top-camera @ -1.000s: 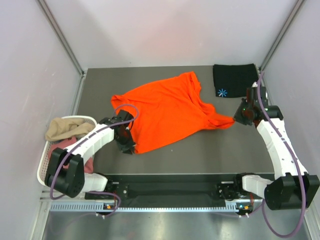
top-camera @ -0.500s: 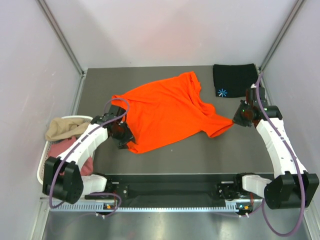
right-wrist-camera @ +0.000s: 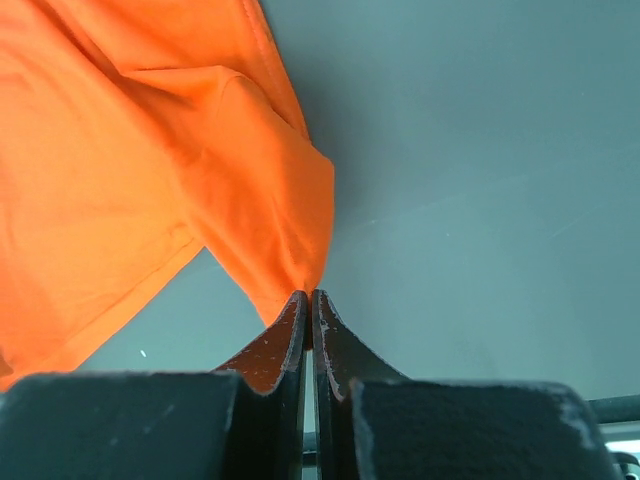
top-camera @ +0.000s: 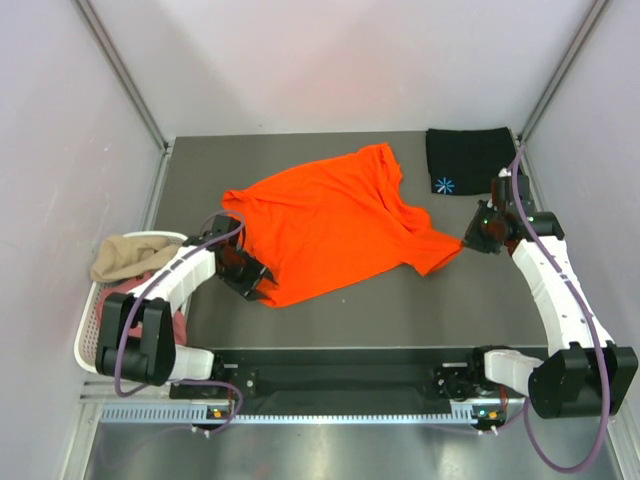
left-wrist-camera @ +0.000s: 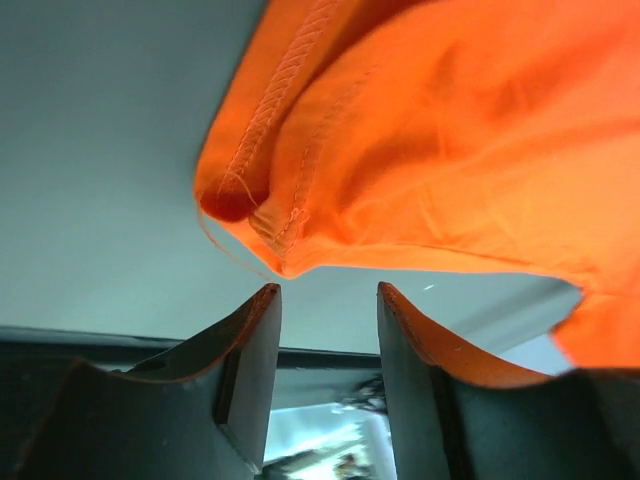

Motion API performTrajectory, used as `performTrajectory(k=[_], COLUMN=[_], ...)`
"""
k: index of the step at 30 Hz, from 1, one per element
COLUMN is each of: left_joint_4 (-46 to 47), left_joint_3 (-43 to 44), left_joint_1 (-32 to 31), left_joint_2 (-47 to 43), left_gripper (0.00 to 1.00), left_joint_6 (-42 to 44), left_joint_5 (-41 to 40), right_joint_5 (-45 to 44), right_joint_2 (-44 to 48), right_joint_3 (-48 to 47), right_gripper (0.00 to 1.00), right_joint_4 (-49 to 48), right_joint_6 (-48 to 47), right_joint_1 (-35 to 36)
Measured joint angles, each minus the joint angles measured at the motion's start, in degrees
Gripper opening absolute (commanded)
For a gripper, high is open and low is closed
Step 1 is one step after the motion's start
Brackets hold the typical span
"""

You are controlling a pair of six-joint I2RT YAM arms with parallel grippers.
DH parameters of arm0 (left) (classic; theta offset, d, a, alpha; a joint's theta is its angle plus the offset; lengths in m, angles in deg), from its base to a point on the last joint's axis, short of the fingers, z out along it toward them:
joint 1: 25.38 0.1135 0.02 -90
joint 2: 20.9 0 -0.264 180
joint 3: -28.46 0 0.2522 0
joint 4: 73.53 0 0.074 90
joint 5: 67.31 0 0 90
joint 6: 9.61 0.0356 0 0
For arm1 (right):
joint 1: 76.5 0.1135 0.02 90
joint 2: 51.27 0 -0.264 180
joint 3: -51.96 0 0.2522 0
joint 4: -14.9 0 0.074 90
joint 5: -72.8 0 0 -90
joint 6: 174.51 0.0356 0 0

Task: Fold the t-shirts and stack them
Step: Flatten the tshirt out

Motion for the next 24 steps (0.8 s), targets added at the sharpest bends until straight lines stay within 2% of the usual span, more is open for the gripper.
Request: performTrajectory(k=[3,8,12,24], left_joint_4=[-0.2,-1.5,-2.7,-3.7], left_joint_3=[-0.5,-3.1,-3.5,-5.2], left_joint_1=[0.0,0.0,0.0,0.0], left_joint_2=[-0.2,-4.9,-5.2,-5.1], left_gripper=[0.50,0.50,0.49,0.48], left_joint_6=[-5.6,-14.6,-20.4,-29.8], left_joint_5=[0.0,-3.0,-4.3,-7.5], right_joint_5=[0.2,1.0,1.4,1.8], right_joint_2=[0.0,0.0,0.0,0.0], right_joint_3=[0.0,0.0,0.0,0.0], right_gripper=[0.00,0.00,0.00,0.00], right_joint_4=[0.0,0.0,0.0,0.0], right_joint_6=[0.0,0.0,0.0,-0.5], right_joint_1=[0.0,0.0,0.0,0.0])
